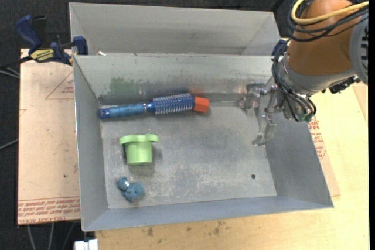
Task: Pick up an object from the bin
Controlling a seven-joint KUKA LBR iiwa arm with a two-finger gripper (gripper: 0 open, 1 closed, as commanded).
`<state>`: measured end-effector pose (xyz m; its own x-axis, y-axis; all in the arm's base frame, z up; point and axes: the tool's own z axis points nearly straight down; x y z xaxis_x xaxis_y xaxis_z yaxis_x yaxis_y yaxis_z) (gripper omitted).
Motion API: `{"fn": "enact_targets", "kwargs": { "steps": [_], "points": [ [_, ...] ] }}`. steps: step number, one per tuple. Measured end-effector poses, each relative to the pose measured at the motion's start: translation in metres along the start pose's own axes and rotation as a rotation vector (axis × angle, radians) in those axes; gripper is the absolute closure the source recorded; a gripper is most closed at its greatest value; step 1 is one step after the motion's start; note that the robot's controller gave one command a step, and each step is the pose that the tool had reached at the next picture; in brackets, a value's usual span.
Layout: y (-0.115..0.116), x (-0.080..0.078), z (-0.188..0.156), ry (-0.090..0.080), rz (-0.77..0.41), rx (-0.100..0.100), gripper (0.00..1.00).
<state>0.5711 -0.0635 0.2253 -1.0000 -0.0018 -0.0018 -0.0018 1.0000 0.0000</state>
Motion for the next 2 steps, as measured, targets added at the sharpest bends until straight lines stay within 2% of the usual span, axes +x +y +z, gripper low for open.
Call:
{"fn": "enact_targets", "kwargs": {
  "steps": [1, 2],
  "points": [
    [0.071, 0.031, 0.051, 0.007, 0.096, -0.004, 0.00],
    [0.039, -0.028, 0.135, 0.003, 0.092, 0.001, 0.00]
  ]
}}
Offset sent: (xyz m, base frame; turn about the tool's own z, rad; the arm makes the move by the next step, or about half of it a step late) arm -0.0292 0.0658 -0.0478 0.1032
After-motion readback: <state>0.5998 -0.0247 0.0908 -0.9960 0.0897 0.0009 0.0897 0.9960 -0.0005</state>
